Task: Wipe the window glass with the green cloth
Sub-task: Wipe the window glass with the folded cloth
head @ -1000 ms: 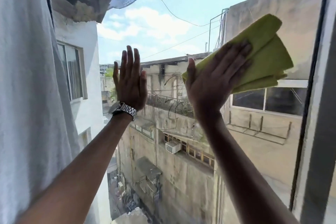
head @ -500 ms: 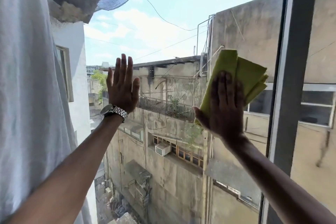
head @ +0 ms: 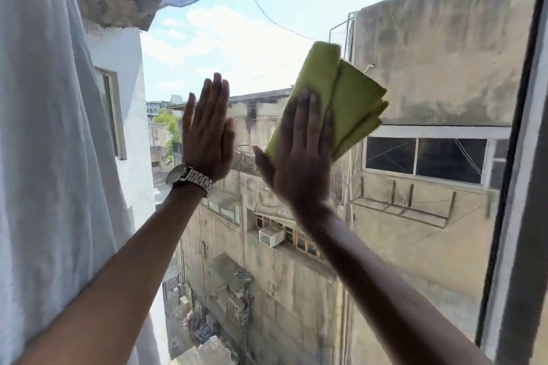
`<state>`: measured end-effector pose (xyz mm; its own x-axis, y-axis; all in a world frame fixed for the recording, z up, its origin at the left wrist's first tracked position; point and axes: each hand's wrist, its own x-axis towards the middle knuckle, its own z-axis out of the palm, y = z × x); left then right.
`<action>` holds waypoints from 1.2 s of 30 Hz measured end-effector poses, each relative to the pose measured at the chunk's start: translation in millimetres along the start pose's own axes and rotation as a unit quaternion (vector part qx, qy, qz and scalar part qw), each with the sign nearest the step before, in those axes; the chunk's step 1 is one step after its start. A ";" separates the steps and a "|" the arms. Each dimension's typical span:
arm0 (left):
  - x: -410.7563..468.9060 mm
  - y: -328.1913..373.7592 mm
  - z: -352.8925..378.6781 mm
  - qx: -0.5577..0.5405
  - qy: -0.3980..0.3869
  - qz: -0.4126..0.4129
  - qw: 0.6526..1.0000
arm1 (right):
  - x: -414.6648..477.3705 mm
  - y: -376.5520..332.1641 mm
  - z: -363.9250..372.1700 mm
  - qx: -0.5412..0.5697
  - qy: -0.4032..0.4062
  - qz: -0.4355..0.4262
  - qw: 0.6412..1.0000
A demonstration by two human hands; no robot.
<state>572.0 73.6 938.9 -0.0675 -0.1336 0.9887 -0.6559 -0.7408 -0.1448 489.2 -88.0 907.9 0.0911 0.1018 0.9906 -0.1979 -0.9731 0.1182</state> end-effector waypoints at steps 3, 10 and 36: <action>0.7 1.7 -0.8 -0.003 0.000 0.002 1.000 | -77.8 19.1 -4.6 -0.020 -0.050 -0.123 0.991; -1.9 8.1 -2.1 0.032 -0.010 -0.033 0.999 | -44.1 107.4 -27.8 -0.081 -0.005 -0.046 0.996; -29.4 6.7 -5.4 -0.035 0.033 -0.054 0.997 | -85.8 -10.6 4.6 -0.043 -0.047 -0.079 0.995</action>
<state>565.5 76.1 909.0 -0.0408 -0.0108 0.9991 -0.7123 -0.7010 -0.0366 488.0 -87.3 821.3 0.2173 0.2295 0.9488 -0.2561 -0.9245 0.2823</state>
